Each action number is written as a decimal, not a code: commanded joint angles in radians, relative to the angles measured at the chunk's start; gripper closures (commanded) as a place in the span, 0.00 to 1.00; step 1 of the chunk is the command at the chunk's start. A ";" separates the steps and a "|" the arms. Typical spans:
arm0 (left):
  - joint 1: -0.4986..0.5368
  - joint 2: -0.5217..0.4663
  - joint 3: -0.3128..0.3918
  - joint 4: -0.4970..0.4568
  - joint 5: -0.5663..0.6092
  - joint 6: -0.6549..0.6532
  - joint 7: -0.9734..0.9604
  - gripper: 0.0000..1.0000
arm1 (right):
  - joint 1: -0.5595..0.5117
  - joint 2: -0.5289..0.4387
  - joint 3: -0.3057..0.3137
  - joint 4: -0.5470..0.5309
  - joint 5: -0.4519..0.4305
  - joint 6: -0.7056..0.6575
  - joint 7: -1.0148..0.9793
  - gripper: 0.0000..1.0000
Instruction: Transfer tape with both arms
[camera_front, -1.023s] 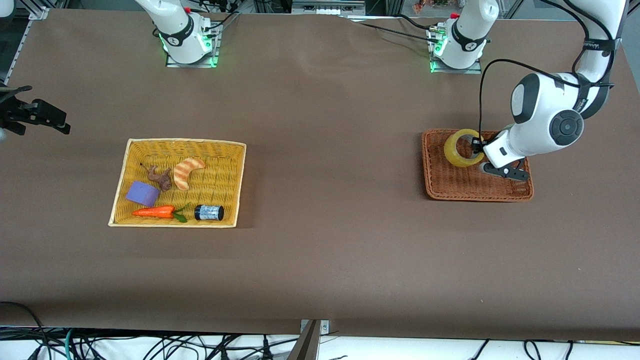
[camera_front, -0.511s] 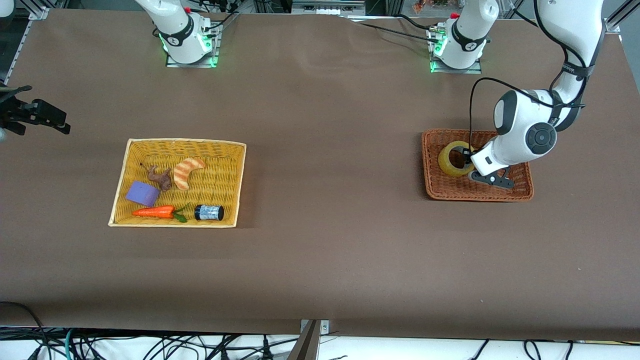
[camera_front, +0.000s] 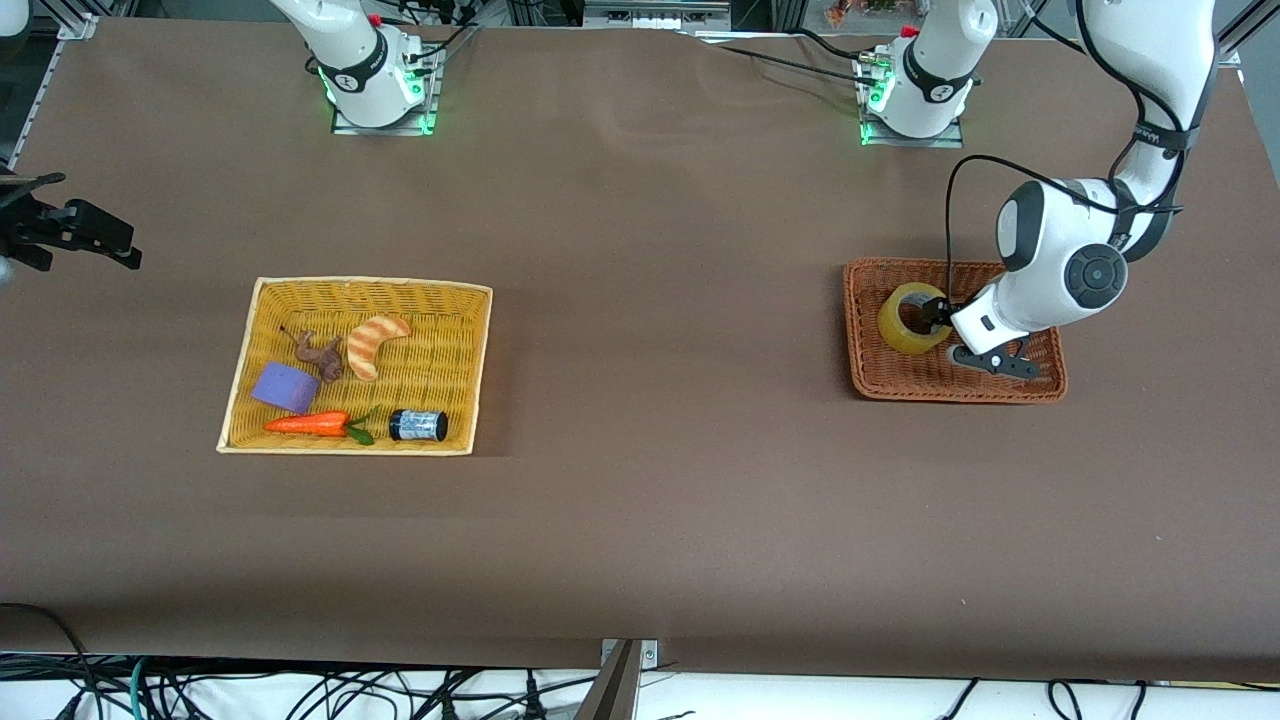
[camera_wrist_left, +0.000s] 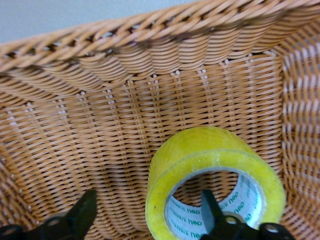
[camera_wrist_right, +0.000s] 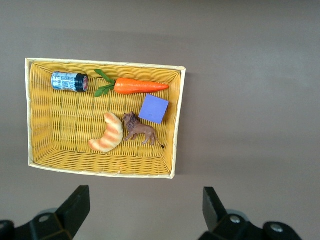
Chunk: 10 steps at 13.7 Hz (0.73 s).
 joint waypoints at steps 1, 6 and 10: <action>0.009 -0.150 -0.005 -0.008 0.018 -0.106 -0.003 0.00 | -0.016 0.009 0.014 0.020 0.011 -0.006 -0.005 0.00; -0.009 -0.352 -0.031 0.185 0.018 -0.332 -0.006 0.00 | -0.016 0.009 0.014 0.020 0.011 -0.006 -0.005 0.00; -0.023 -0.322 -0.068 0.493 0.021 -0.663 -0.083 0.00 | -0.016 0.009 0.014 0.020 0.011 -0.006 -0.003 0.00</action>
